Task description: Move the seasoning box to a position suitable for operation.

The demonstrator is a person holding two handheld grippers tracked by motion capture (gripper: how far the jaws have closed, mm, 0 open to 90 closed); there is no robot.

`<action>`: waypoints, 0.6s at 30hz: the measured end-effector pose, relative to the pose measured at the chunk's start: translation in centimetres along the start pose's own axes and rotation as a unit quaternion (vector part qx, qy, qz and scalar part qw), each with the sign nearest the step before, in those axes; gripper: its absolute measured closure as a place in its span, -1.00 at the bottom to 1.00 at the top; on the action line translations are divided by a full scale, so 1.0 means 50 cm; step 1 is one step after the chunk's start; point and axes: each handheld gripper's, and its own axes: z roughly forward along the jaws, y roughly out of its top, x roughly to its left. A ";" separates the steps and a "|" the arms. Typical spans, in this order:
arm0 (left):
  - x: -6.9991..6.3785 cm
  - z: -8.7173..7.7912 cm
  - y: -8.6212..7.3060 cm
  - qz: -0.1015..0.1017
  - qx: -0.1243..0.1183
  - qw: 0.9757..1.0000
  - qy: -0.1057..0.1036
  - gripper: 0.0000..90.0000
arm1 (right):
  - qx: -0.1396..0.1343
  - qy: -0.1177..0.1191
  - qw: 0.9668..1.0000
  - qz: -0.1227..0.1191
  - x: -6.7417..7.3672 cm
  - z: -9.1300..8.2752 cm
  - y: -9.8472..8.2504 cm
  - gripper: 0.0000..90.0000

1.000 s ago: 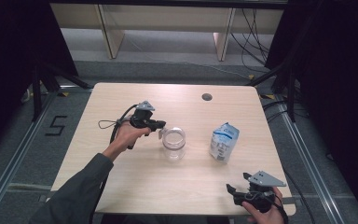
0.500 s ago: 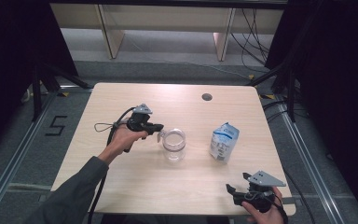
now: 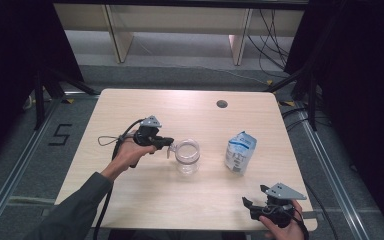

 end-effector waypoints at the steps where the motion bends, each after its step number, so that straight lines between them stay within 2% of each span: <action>1: -0.002 -0.003 -0.003 0.001 -0.001 1.000 -0.002 0.99 | -0.001 0.001 1.000 -0.001 0.000 0.000 0.000 -0.52; 5: -0.010 -0.016 -0.018 -0.005 -0.006 1.000 -0.001 0.99 | -0.005 -0.003 1.000 -0.005 -0.002 0.000 0.000 -0.52; 15: -0.034 -0.041 -0.050 -0.009 -0.020 1.000 -0.006 0.99 | -0.003 0.002 1.000 0.004 0.002 0.000 0.000 -0.52; 17: -0.038 -0.045 -0.054 -0.007 -0.020 1.000 -0.010 0.99 | -0.004 -0.005 1.000 -0.004 0.000 -0.001 0.001 -0.52; 18: -0.041 -0.046 -0.057 -0.007 -0.024 1.000 -0.008 0.99 | 0.001 0.002 1.000 0.003 0.001 -0.001 0.001 -0.52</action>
